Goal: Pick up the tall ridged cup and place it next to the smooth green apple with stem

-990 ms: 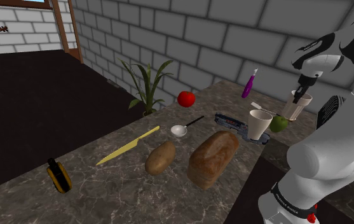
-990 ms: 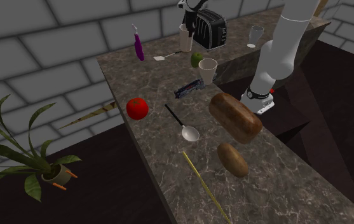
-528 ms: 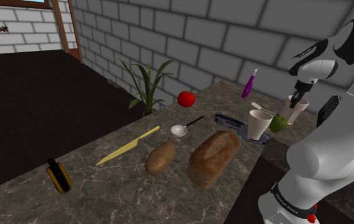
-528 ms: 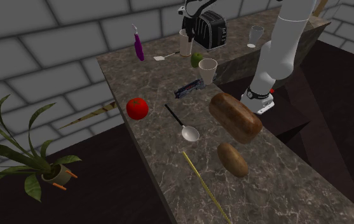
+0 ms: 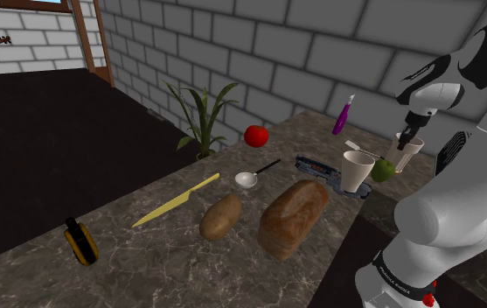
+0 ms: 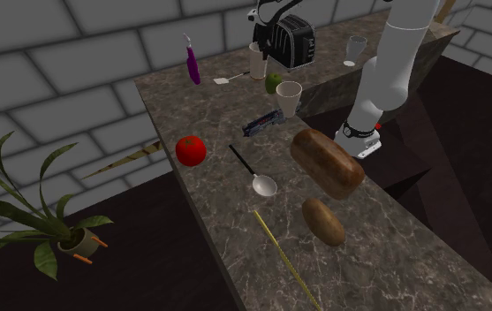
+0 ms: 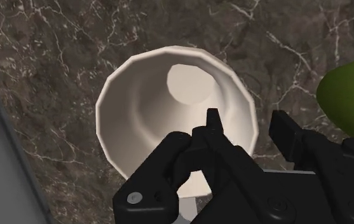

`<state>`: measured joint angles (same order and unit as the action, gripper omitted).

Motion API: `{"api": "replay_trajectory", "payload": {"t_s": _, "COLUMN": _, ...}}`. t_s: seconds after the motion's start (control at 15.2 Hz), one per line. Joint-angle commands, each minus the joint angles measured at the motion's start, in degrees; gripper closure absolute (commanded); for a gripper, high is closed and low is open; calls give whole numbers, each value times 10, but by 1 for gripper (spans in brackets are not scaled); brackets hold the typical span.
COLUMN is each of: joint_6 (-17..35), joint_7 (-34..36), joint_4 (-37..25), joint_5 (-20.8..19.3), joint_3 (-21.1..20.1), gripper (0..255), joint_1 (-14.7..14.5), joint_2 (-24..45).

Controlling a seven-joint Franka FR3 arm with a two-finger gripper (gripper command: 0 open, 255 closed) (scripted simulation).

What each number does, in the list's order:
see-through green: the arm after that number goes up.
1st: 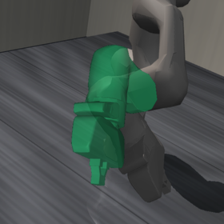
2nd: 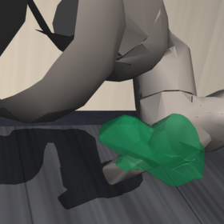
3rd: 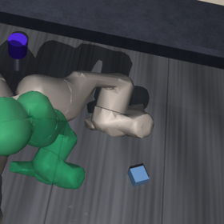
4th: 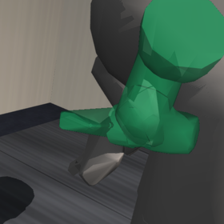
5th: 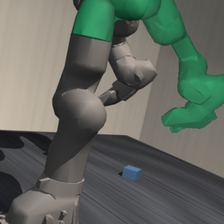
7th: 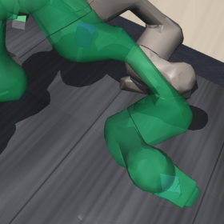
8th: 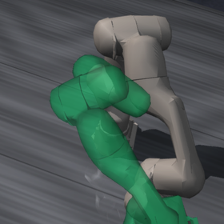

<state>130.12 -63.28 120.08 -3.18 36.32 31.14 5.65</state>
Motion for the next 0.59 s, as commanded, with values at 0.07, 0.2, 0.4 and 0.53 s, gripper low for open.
{"api": "replay_trajectory", "payload": {"t_s": 0.07, "joint_6": 0, "joint_7": 0, "joint_4": 0, "joint_5": 0, "joint_3": 0, "gripper": 0, "joint_1": 0, "joint_2": 0}}
{"api": "replay_trajectory", "payload": {"t_s": 0.2, "joint_6": 0, "joint_7": 0, "joint_4": 0, "joint_5": 0, "joint_3": 0, "gripper": 0, "joint_1": 0, "joint_2": 0}}
{"api": "replay_trajectory", "payload": {"t_s": 0.4, "joint_6": -36, "joint_7": 12, "joint_4": -15, "joint_5": -17, "joint_3": 0, "gripper": 0, "joint_1": -6, "joint_2": -25}}
{"api": "replay_trajectory", "payload": {"t_s": 0.53, "joint_6": -69, "joint_7": 21, "joint_4": -31, "joint_5": -30, "joint_3": -2, "gripper": 0, "joint_1": -10, "joint_2": -45}}
